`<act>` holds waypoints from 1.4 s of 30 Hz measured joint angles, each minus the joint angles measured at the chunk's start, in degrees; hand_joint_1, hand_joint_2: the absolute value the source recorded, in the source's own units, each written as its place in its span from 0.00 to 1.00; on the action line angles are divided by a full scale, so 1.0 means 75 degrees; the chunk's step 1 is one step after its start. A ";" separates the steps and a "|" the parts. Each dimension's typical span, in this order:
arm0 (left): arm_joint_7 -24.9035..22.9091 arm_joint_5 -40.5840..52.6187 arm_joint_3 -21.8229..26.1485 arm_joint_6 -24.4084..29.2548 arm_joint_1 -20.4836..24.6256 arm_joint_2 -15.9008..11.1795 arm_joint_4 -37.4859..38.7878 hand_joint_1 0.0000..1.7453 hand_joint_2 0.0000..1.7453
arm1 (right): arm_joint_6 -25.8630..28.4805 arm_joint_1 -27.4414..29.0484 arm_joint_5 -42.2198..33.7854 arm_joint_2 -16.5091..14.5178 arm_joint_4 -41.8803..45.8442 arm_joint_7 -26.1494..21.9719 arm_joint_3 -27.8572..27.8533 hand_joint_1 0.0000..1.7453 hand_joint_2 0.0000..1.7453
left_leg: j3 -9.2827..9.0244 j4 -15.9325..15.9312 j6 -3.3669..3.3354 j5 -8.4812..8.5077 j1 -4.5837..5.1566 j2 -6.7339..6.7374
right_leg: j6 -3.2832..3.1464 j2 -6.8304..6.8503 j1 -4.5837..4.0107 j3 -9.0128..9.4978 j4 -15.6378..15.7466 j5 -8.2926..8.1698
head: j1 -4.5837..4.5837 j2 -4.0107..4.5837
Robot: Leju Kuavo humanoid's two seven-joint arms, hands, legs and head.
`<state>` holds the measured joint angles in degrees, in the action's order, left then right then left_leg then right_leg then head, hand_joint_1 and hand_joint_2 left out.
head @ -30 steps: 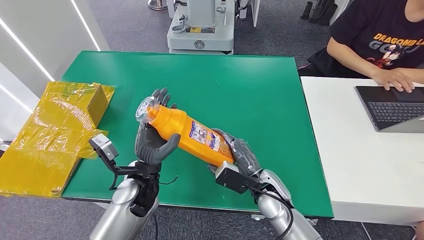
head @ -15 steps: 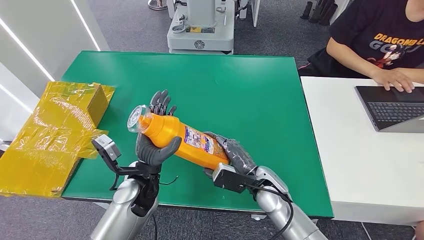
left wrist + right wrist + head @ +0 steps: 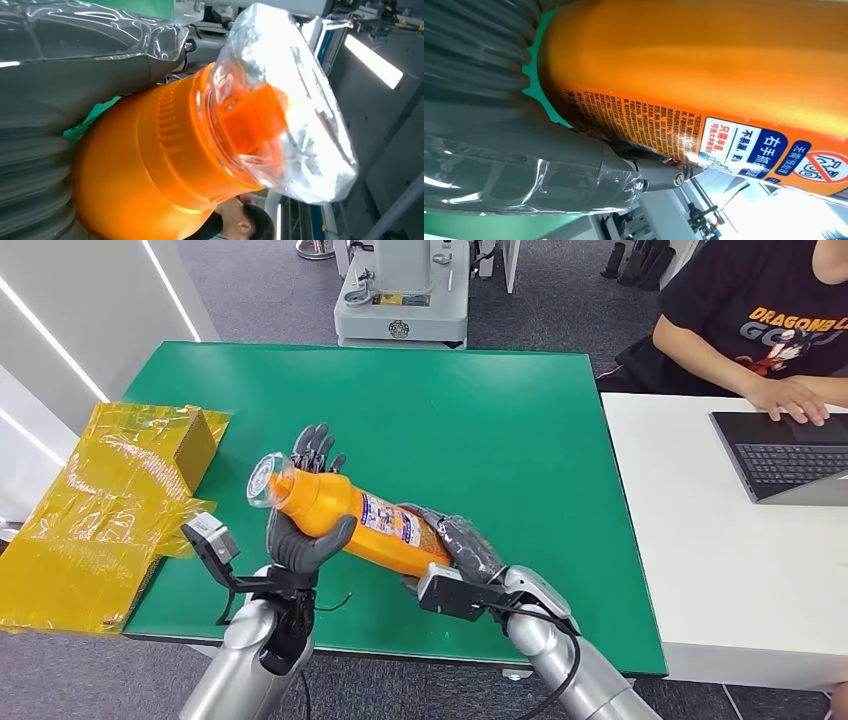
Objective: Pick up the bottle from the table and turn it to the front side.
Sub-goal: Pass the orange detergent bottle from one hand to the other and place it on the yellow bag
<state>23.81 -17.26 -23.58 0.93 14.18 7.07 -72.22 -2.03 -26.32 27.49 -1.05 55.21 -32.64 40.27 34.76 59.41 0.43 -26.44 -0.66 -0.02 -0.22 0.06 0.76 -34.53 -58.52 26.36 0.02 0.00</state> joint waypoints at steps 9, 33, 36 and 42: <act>0.0104 -0.0020 0.0052 0.0149 -0.0106 0.0046 -0.0083 1.00 1.00 | 0.0171 0.0005 0.0142 0.0000 -0.0128 0.0104 0.0023 1.00 1.00 | 0.0000 0.0000 0.0000 0.0000 0.0000 0.0000 | 0.0000 0.0000 0.0000 0.0001 0.0000 0.0000 | 0.0000 0.0000; 0.0107 -0.0034 0.0052 0.0097 -0.0132 0.0095 -0.0175 1.00 1.00 | 0.0173 0.0101 0.0304 0.0000 -0.0157 0.0228 0.0067 0.97 1.00 | 0.0000 0.0000 0.0000 0.0000 0.0000 0.0000 | 0.0000 0.0000 0.0000 0.0000 0.0000 0.0000 | 0.0000 0.0000; 0.0106 -0.0010 0.0052 0.0056 -0.0132 0.0091 -0.0175 1.00 1.00 | 0.0176 0.0101 0.0307 0.0000 -0.0155 0.0259 0.0071 0.28 1.00 | 0.0000 0.0000 0.0000 0.0000 0.0000 0.0000 | 0.0000 0.0000 0.0000 0.0000 0.0000 0.0000 | 0.0000 0.0000; 0.0042 0.0187 0.0052 -0.0005 -0.0146 0.0080 -0.0172 1.00 1.00 | 0.0408 0.0177 0.0202 -0.0020 0.0003 0.0357 0.0104 0.00 1.00 | -0.0001 0.0000 0.0000 0.0000 0.0000 0.0001 | 0.0000 0.0000 0.0000 -0.0001 0.0000 0.0000 | 0.0001 0.0000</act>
<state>24.12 -15.86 -23.19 0.89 13.08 7.67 -73.50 1.02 -24.99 29.01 -1.20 55.23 -29.97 41.05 34.75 59.42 0.43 -26.44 -0.66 -0.02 -0.22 0.06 0.76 -34.53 -58.52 26.36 0.03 0.00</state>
